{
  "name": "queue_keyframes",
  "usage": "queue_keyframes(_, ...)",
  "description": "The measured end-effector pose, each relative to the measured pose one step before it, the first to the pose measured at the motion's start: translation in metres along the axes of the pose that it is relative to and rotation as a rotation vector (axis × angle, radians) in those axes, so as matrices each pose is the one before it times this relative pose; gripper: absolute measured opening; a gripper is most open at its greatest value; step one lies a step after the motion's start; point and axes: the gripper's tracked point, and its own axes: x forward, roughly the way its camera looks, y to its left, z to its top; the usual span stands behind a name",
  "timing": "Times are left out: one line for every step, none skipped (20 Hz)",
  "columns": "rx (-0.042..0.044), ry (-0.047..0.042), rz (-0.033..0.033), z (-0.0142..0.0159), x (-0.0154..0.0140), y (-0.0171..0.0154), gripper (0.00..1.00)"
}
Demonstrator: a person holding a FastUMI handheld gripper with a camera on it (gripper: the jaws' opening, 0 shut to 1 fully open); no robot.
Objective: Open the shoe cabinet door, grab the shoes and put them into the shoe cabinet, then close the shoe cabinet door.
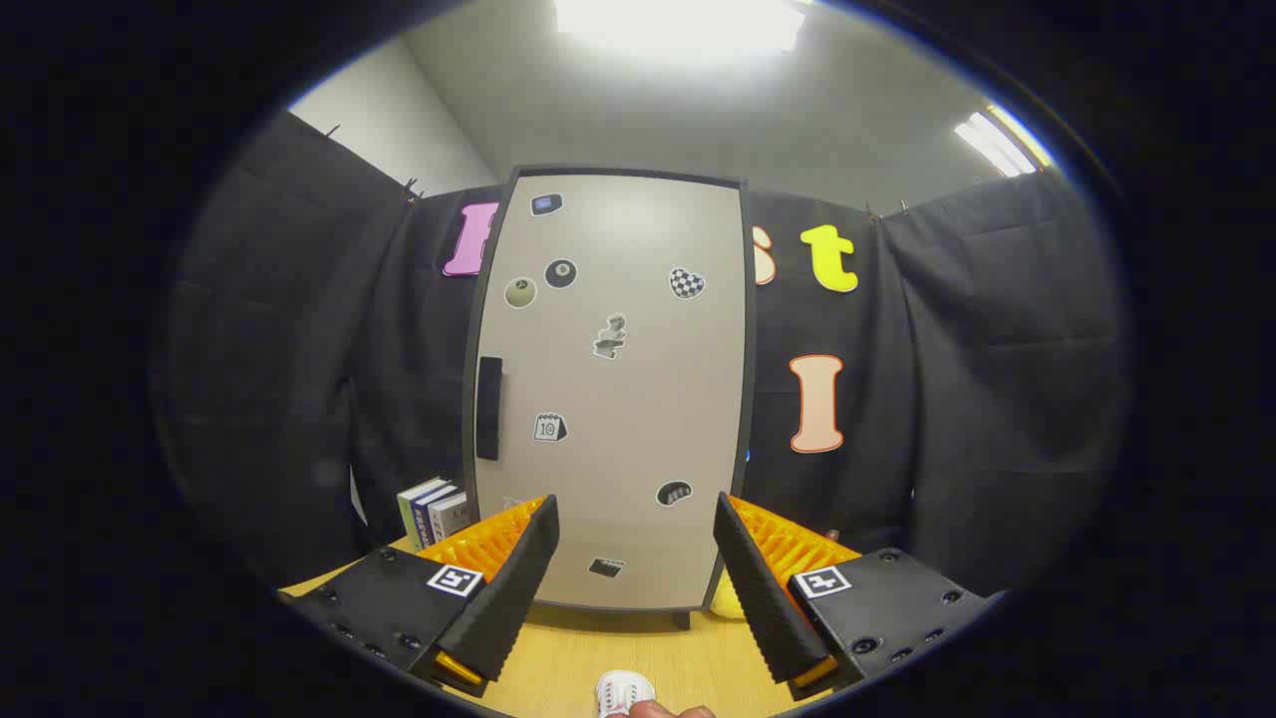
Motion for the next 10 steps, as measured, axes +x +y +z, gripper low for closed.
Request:
queue_keyframes(-0.00232,-0.00426,-0.00472,0.00125,-0.00208,-0.00124,0.97)
queue_keyframes(-0.00482,-0.00496,-0.00740,0.00231,-0.00074,-0.00230,0.97)
queue_keyframes(-0.00884,-0.00752,-0.00307,0.00162,0.00158,-0.00152,0.97)
queue_keyframes(-0.00639,-0.00855,-0.00724,0.00291,0.00300,-0.00248,0.97)
queue_keyframes(-0.00456,-0.00054,-0.00829,0.00167,0.00141,-0.00210,0.97)
queue_keyframes(-0.00154,0.00441,-0.00107,0.00157,0.00285,-0.00086,0.97)
queue_keyframes(0.00324,0.00519,-0.00250,0.00092,0.00186,-0.00204,0.97)
queue_keyframes(0.01064,0.00495,-0.00245,0.00117,0.00176,-0.00226,0.97)
queue_keyframes(0.01186,0.00503,-0.00417,-0.00078,0.00234,-0.00213,0.97)
queue_keyframes(0.00784,0.00348,-0.00825,0.00126,0.00069,-0.00322,0.97)
